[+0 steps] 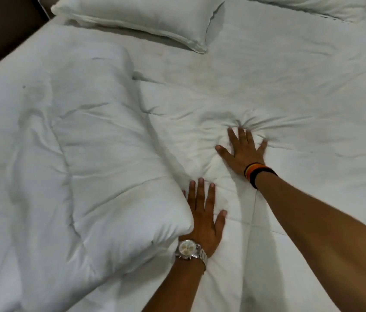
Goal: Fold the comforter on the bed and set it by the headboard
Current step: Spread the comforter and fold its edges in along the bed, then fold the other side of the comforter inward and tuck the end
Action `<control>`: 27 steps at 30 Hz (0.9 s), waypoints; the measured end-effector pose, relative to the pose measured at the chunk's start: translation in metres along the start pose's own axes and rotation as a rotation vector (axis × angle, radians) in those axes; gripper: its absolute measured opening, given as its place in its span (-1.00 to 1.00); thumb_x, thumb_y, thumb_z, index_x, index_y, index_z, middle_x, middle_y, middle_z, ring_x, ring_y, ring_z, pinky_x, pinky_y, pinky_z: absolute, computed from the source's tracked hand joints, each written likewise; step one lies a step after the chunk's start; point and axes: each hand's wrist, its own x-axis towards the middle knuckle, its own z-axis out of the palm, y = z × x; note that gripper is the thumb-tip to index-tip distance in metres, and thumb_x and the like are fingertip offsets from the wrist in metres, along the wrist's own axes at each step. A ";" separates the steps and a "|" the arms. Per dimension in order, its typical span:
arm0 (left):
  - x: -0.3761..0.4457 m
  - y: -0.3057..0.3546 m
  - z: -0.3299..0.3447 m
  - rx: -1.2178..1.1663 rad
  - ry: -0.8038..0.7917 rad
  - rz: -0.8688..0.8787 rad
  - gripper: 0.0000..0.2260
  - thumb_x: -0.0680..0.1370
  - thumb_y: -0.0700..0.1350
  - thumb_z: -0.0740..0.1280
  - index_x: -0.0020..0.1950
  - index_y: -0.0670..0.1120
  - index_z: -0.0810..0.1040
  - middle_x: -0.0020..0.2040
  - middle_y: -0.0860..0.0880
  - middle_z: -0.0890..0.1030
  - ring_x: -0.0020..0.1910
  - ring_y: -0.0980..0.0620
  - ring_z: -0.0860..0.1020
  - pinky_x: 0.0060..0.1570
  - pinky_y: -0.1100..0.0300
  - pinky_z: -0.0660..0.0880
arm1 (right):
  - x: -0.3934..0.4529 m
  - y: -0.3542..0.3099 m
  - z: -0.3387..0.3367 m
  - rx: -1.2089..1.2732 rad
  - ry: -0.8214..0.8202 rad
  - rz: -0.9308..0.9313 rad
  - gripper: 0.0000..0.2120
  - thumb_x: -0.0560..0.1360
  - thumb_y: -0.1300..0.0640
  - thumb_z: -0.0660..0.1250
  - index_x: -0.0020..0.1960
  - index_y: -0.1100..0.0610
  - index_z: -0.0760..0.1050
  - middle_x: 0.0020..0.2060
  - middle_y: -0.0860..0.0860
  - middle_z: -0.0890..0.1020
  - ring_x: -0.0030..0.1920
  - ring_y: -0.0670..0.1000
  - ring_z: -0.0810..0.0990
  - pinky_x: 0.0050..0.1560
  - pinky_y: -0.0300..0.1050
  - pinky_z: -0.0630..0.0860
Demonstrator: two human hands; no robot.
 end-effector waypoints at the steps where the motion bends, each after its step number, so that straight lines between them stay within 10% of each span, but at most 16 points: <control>1: -0.004 0.004 -0.006 -0.037 -0.027 -0.003 -0.36 0.68 0.18 0.07 0.68 0.00 -0.07 0.68 -0.07 -0.16 0.65 -0.08 -0.21 0.58 -0.19 -0.07 | -0.014 -0.004 -0.005 0.085 0.016 -0.014 -0.21 0.58 -0.49 -0.08 0.68 -0.17 -0.18 0.68 -0.03 -0.17 0.66 0.03 -0.20 0.53 0.42 -0.32; 8: -0.069 0.031 -0.131 0.036 -0.070 0.209 -0.30 0.45 -0.07 0.43 0.57 -0.17 0.34 0.58 -0.20 0.29 0.57 -0.15 0.20 0.25 0.07 0.57 | -0.175 -0.083 -0.056 0.926 0.046 0.037 -0.44 0.61 -0.31 0.23 0.58 -0.29 0.25 0.60 -0.20 0.26 0.57 -0.18 0.22 0.58 -0.07 0.19; 15: -0.092 -0.050 -0.223 0.270 -0.072 0.599 -0.42 0.56 -0.27 -0.13 0.54 -0.26 0.37 0.57 -0.21 0.29 0.53 -0.11 0.36 0.48 0.14 0.25 | -0.277 -0.153 -0.016 1.129 0.122 0.261 -0.65 0.69 -0.16 0.21 0.43 -0.16 0.51 0.39 -0.13 0.56 0.39 -0.10 0.51 0.46 -0.02 0.43; 19: -0.076 -0.109 -0.245 0.282 0.038 0.721 -0.52 0.59 -0.32 0.18 0.54 -0.30 0.34 0.60 -0.23 0.24 0.57 -0.12 0.29 0.56 0.09 0.11 | -0.312 -0.216 0.026 1.166 0.076 0.307 -0.65 0.66 -0.14 0.27 0.43 -0.24 0.47 0.38 -0.12 0.57 0.36 -0.13 0.53 0.42 0.01 0.48; 21: -0.065 -0.132 -0.269 0.475 -0.011 0.746 -0.46 0.54 -0.05 0.43 0.45 -0.27 0.48 0.57 -0.25 0.30 0.55 -0.11 0.33 0.56 0.04 0.13 | -0.317 -0.257 0.037 1.154 0.073 0.292 -0.60 0.66 -0.07 0.30 0.49 -0.17 0.42 0.41 -0.05 0.55 0.37 -0.10 0.52 0.38 -0.12 0.45; 24: -0.056 -0.158 -0.312 0.885 -0.164 0.725 -0.10 0.49 0.47 0.20 0.51 -0.26 0.40 0.61 -0.31 0.15 0.64 -0.22 0.02 0.47 -0.12 -0.51 | -0.320 -0.312 0.053 1.113 0.030 0.215 -0.46 0.66 -0.04 0.29 0.60 -0.13 0.24 0.46 -0.03 0.49 0.42 -0.09 0.45 0.37 -0.20 0.39; 27: -0.044 -0.193 -0.336 0.916 -0.222 0.804 0.09 0.38 0.59 0.14 0.60 -0.23 0.24 0.63 -0.32 0.02 0.63 -0.27 -0.13 0.47 -0.13 -0.50 | -0.323 -0.356 0.057 1.123 0.000 0.132 -0.20 0.57 -0.17 0.39 0.65 -0.21 0.00 0.57 -0.15 0.30 0.54 -0.14 0.29 0.42 -0.27 0.30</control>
